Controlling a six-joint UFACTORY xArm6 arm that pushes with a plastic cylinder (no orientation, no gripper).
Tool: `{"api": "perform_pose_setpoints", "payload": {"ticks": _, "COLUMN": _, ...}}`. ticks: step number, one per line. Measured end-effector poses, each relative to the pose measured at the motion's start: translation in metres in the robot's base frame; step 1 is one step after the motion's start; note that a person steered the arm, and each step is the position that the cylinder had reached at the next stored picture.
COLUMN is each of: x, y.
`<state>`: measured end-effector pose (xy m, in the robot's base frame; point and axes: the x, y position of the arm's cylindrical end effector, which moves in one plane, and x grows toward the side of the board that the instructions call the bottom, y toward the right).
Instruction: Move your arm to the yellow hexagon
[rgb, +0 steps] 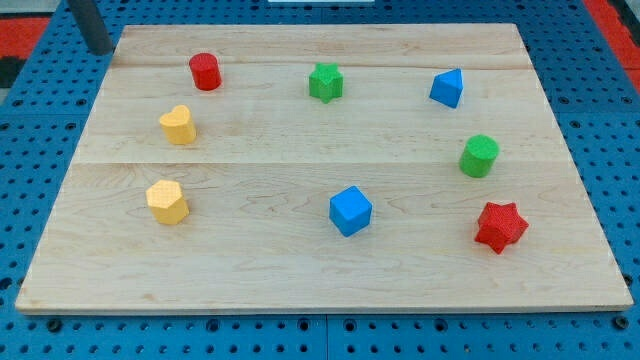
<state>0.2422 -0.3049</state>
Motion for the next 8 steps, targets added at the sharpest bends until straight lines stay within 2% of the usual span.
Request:
{"api": "perform_pose_setpoints", "payload": {"ticks": 1, "x": 0.027, "y": 0.000}}
{"api": "perform_pose_setpoints", "payload": {"ticks": 3, "x": 0.148, "y": 0.015}}
{"api": "perform_pose_setpoints", "payload": {"ticks": 5, "x": 0.183, "y": 0.068}}
{"api": "perform_pose_setpoints", "payload": {"ticks": 6, "x": 0.202, "y": 0.072}}
{"api": "perform_pose_setpoints", "payload": {"ticks": 8, "x": 0.203, "y": 0.169}}
